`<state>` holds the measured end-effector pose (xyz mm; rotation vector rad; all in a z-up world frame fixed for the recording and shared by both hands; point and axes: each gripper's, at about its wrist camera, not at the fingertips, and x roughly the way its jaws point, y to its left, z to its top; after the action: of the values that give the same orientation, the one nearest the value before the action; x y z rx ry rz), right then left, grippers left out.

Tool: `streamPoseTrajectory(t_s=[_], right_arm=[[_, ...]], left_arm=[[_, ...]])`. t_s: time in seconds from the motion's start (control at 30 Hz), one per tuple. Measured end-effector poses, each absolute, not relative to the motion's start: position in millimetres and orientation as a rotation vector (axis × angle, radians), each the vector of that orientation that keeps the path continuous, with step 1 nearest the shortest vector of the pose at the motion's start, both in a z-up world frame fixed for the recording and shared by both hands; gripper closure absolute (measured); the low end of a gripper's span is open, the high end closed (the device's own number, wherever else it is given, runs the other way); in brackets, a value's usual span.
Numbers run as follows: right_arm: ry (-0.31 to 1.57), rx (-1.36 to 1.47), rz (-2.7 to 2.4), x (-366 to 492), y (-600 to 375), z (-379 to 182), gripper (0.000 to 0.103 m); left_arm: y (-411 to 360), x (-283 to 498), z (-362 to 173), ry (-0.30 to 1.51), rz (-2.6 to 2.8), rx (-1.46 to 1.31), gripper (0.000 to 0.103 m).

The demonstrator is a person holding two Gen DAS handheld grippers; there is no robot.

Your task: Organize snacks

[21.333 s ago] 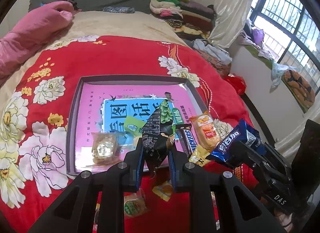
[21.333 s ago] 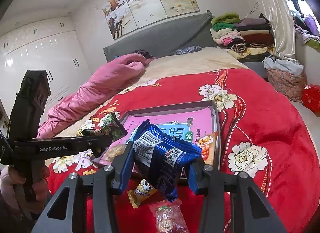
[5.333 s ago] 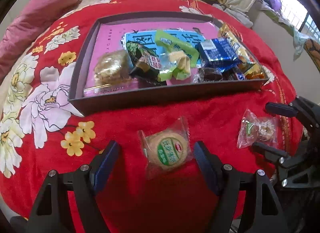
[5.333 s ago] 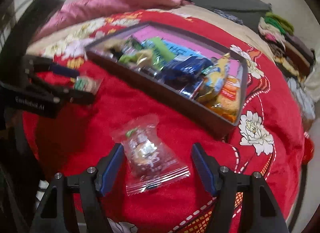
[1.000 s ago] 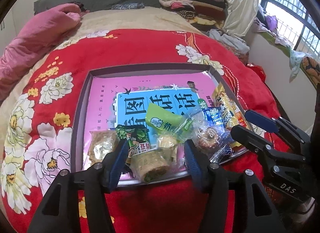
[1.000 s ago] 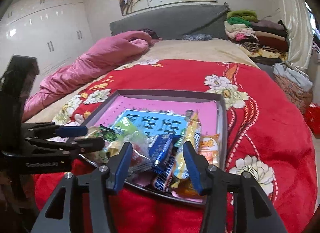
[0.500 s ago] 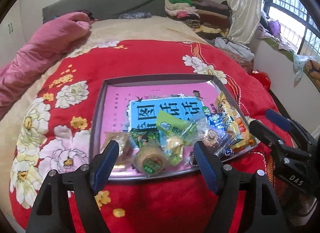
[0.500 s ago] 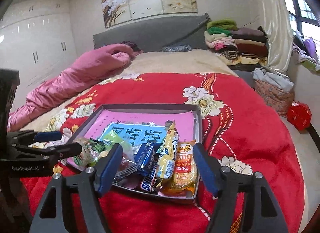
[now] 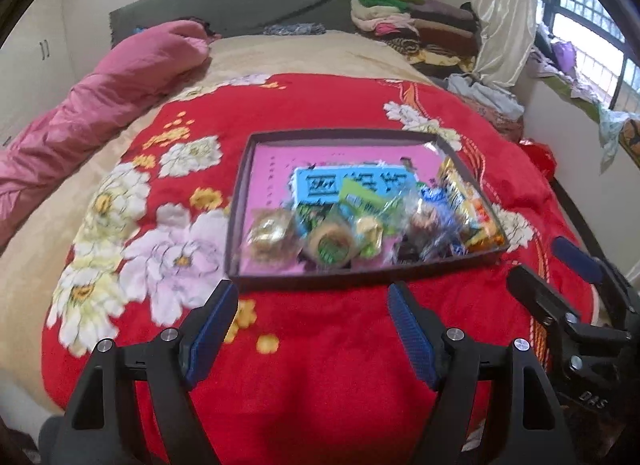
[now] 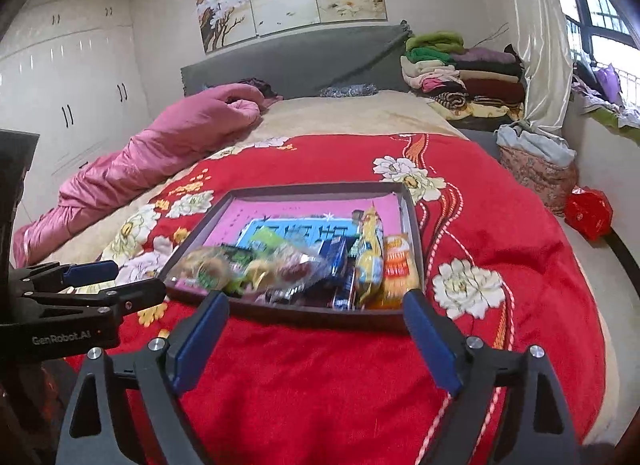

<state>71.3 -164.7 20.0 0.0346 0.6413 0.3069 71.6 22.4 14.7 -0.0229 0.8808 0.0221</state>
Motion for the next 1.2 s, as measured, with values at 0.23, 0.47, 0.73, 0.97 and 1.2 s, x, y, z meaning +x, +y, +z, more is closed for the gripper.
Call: streamPoseTrajectory(t_s=[0.23,0.47,0.73,0.97,1.2], right_arm=[[0.715,0.096,0.294,47.7,-172.6,11.6,0.012],[0.721,0.066,0.263,30.8,-172.9,14.9,0.012],[0.722,0.039,0.235,18.8,-172.0,18.9,0.01],[0.719,0.019,0.22,14.9,-170.6,21.5,0.006],[0.737,0.015,0.211,17.3,-170.9,17.4,0.006]], left_arm=[[25.3,46.2,7.5,0.901,0.02,-0.056,0.024],[20.2,31.8,6.6,0.908,0.014,-0.037,0.024],[18.4,21.3,8.2,0.916,0.002,-0.037,0.024],[19.7,16.4,8.7,0.922,0.007,-0.033,0.024],[21.3,13.7,8.7,0.926,0.014,-0.034,0.025]])
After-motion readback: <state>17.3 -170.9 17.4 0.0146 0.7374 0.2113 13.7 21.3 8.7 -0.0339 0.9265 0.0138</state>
